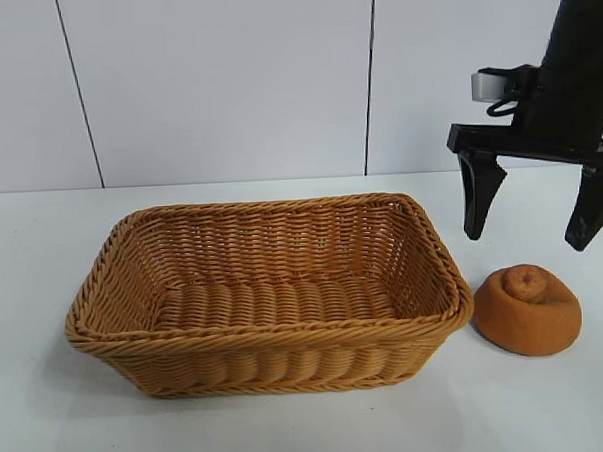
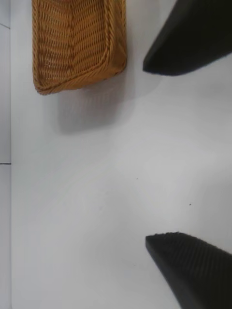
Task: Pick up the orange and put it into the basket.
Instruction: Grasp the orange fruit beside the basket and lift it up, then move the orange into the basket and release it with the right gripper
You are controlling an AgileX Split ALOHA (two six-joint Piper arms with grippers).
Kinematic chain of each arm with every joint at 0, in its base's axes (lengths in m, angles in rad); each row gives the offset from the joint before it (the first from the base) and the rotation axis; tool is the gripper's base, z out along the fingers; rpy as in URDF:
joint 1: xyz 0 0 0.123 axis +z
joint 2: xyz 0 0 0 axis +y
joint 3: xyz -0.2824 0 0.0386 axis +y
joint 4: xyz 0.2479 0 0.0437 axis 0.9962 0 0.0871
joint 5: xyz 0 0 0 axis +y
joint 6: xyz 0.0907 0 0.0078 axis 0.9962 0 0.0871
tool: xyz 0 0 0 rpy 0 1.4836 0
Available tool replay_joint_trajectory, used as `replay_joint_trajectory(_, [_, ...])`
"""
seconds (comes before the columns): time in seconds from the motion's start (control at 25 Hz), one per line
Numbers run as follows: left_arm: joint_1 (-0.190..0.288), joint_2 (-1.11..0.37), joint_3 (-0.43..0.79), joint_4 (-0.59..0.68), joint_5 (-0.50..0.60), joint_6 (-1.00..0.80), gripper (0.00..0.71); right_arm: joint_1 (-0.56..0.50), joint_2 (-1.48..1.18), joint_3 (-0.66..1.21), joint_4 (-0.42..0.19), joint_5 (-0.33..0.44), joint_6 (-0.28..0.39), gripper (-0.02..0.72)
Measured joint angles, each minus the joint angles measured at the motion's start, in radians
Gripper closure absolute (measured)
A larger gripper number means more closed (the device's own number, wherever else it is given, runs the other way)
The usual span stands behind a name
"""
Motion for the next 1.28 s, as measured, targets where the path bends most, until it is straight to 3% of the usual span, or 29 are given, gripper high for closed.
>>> replay_joint_trajectory(0.28, [0.0,0.0,0.0,0.0,0.0,0.0,0.08,0.0,0.066,0.001,-0.005,-0.029,0.007,0.089])
replay_joint_trajectory(0.36, [0.0,0.0,0.0,0.0,0.0,0.0,0.08,0.0,0.068,0.001,-0.007,-0.029,0.007,0.193])
replay_joint_trajectory(0.52, [0.0,0.0,0.0,0.0,0.0,0.0,0.08,0.0,0.062,0.001,-0.008,-0.022,0.007,0.615])
replay_joint_trajectory(0.56, [0.0,0.0,0.0,0.0,0.0,0.0,0.08,0.0,0.055,0.001,-0.008,-0.021,0.007,0.666])
replay_joint_trajectory(0.88, [0.0,0.0,0.0,0.0,0.0,0.0,0.08,0.0,-0.107,0.002,-0.011,-0.021,0.006,0.669])
replay_joint_trajectory(1.28, [0.0,0.0,0.0,0.0,0.0,0.0,0.08,0.004,-0.232,-0.13,0.009,0.077,0.006,0.669])
